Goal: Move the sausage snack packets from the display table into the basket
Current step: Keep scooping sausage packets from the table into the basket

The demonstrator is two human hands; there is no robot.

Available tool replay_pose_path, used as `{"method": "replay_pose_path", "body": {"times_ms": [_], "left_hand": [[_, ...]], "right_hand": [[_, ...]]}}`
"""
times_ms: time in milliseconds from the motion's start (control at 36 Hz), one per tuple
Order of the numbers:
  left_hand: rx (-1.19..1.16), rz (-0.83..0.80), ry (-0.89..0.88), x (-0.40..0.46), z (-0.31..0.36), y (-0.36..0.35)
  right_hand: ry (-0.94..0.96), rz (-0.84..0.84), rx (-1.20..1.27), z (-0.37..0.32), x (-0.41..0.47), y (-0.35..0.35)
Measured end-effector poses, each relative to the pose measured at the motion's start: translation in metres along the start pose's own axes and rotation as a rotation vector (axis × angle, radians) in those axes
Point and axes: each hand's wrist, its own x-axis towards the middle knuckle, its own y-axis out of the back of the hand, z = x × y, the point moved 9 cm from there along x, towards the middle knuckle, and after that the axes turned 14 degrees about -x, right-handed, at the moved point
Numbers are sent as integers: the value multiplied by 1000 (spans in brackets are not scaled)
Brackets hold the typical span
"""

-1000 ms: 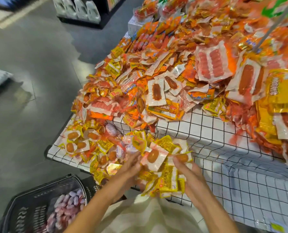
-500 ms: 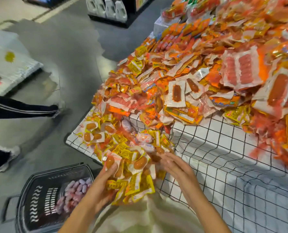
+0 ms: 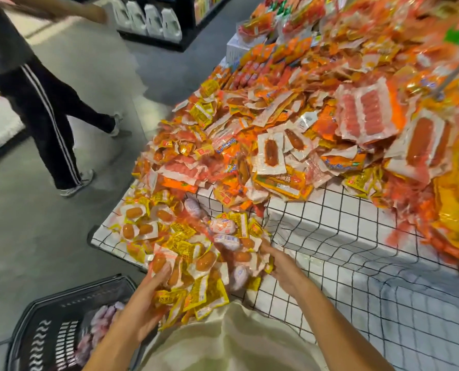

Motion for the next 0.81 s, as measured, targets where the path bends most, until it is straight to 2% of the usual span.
{"method": "replay_pose_path", "body": {"times_ms": [194, 306, 472, 667, 806], "left_hand": [[17, 47, 79, 14, -7, -6], [16, 58, 96, 21, -13, -6], [5, 102, 125, 27, -24, -7], [-63, 86, 183, 41, -32, -7], [55, 66, 125, 45, -29, -27]], "right_hand": [[76, -171, 288, -7, -8, -26], [112, -266, 309, -6, -8, -28], [80, -143, 204, 16, -6, -10], [117, -104, 323, 9, -29, 0], [175, 90, 437, 12, -61, 58]]}}
